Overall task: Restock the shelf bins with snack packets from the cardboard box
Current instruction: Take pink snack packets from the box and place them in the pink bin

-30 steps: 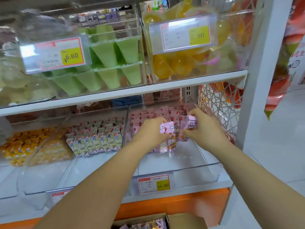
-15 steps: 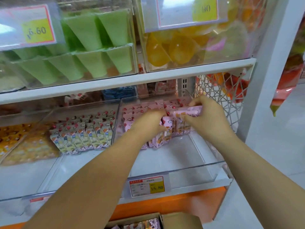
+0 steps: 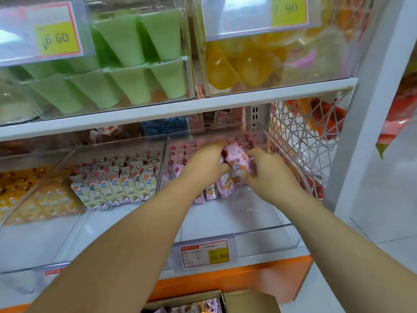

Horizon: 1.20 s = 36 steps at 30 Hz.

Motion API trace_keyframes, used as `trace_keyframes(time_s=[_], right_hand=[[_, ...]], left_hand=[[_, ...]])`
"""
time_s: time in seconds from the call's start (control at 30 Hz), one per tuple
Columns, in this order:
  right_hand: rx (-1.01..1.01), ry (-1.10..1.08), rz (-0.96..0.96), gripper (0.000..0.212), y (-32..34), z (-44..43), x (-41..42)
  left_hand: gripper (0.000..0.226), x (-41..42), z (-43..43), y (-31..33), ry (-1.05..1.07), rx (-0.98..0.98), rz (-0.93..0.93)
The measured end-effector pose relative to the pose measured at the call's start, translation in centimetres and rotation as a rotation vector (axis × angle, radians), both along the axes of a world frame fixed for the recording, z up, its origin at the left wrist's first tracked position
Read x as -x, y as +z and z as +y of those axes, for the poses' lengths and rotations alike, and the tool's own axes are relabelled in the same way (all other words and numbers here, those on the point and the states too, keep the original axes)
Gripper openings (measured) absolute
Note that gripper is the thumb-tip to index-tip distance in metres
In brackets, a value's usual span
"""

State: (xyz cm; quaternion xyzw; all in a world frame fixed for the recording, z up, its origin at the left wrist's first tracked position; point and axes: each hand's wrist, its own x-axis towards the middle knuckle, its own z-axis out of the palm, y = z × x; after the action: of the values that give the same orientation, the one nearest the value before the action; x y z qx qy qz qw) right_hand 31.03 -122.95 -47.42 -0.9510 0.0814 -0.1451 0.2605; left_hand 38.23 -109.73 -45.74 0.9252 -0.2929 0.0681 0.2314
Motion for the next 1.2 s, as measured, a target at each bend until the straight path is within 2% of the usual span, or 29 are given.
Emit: trace_keyframes(time_s=[0.07,0.23,0.37,0.47,0.57,0.63,0.73,0.83,0.9,1.03,1.13,1.2], right_hand=[[-0.016,-0.006,-0.014,0.031,0.3,0.0,-0.1],[-0.179,-0.016,0.066,0.049,-0.4,-0.7,-1.0],[-0.337,-0.021,0.122,0.038,-2.1,-1.4,-2.1],[-0.330,-0.042,0.121,0.034,-2.5,-1.4,-2.5],[-0.267,-0.040,0.053,0.042,-2.6,-1.2,-2.6],[-0.222,-0.030,0.009,0.045,-2.5,-0.9,-2.5],[-0.205,-0.051,-0.012,0.048,-2.2,-0.7,-2.5],[-0.222,-0.049,-0.063,0.048,-1.9,-0.6,-2.4],[-0.214,-0.005,-0.079,0.048,-1.8,-0.5,-2.1],[-0.166,0.059,-0.056,0.050,-2.0,-0.6,-1.5],[-0.095,0.107,0.000,0.058,-1.9,-0.3,-1.4],[-0.042,0.129,0.043,0.056,-1.8,0.2,-1.3]], left_hand=[[0.028,0.0,-0.2,0.1,-0.014,0.018,0.010],[0.048,-0.3,-0.9,-1.0,-0.071,-0.024,0.033],[0.054,-0.8,-0.6,-1.5,-0.093,-0.093,0.011],[0.064,-1.1,-0.6,-1.9,-0.064,-0.350,-0.195],[0.083,-1.4,-0.1,-2.7,0.094,-0.619,-0.443],[0.096,-1.4,0.3,-2.6,0.228,-0.672,-0.492],[0.093,-1.1,0.2,-2.2,0.186,-0.564,-0.527],[0.070,-0.5,-0.3,-2.0,0.171,-0.530,-0.354],[0.060,-0.4,-0.6,-2.2,0.164,-0.447,-0.315],[0.065,0.3,-0.2,-2.2,0.155,-0.434,-0.308],[0.063,0.5,0.6,-2.2,0.130,-0.424,-0.311],[0.061,0.5,0.9,-2.5,0.118,-0.427,-0.324]])
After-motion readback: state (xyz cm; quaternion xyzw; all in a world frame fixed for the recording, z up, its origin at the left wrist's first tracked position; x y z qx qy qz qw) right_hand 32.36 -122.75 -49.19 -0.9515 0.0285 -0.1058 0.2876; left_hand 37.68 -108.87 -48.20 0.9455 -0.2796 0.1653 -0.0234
